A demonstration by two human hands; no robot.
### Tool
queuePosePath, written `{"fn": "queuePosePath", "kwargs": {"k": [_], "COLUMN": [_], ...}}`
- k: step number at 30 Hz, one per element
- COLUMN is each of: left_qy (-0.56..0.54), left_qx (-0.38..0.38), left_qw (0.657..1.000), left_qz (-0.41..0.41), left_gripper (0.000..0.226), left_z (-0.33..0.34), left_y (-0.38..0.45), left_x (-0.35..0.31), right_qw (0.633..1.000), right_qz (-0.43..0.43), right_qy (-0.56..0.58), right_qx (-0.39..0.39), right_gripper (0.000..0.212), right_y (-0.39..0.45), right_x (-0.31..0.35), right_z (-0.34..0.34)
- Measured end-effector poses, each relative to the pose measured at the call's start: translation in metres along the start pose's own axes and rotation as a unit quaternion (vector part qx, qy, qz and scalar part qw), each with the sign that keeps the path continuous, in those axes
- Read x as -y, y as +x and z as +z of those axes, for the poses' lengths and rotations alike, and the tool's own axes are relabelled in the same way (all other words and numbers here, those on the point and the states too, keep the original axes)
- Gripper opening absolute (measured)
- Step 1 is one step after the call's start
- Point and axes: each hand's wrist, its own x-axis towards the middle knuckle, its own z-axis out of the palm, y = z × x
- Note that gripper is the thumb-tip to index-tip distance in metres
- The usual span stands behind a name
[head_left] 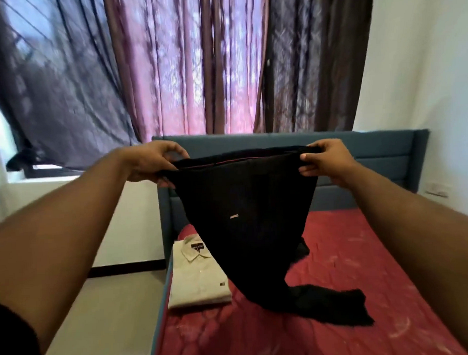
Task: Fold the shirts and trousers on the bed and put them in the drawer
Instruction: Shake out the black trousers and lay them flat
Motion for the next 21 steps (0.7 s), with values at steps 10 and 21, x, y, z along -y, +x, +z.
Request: {"fn": "queuePosePath", "kwargs": {"k": [10,21], "left_qy": [-0.140,0.066], "left_qx": [-0.244,0.414], "left_qw": [0.944,0.907], "left_qz": [0.170,-0.039], "left_gripper": [0.050,0.016], "left_z": [0.080,0.047], "left_y": [-0.039,-0.112], "left_x": [0.021,0.049], "right_qw": [0.997,0.885], "right_qz": [-0.003,0.236], "right_qy": [0.064,-0.121], "right_qx": [-0.042,0.383], "right_gripper": [0.018,0.021], "right_y": [-0.037,-0.157], "right_x": [0.034,0.000], "right_z": [-0.010,-0.081]}}
